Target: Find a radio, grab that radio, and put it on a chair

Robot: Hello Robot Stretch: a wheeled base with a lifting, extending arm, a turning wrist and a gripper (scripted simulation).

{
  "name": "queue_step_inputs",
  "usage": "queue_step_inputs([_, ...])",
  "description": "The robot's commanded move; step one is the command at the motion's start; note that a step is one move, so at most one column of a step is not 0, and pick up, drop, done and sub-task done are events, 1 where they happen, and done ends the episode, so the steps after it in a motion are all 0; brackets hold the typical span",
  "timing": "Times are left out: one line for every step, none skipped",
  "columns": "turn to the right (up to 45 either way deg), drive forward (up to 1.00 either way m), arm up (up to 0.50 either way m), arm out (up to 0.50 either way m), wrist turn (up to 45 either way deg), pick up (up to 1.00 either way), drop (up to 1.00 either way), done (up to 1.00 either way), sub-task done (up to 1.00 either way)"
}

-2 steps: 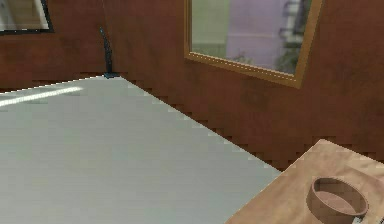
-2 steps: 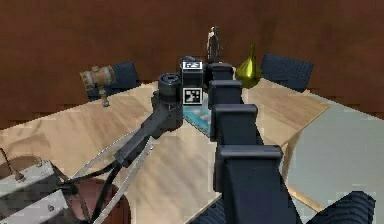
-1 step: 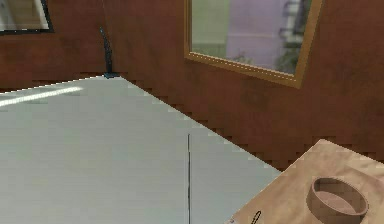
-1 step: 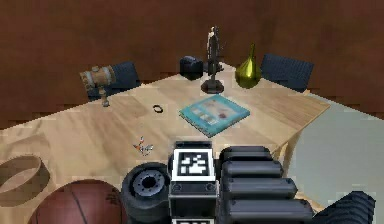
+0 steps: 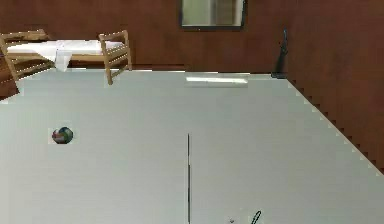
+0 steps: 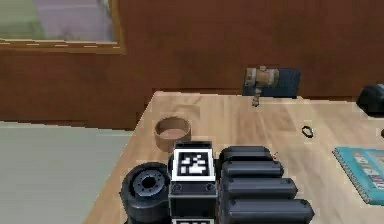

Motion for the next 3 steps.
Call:
queue_step_inputs([-42.0,0.0,0.0,0.0,0.0,0.0,0.0,0.0,0.0])
queue_step_inputs([0.0,0.5,0.0,0.0,0.0,0.0,0.0,0.0,0.0])
queue_step_inputs([-45.0,0.0,0.0,0.0,0.0,0.0,0.0,0.0,0.0])
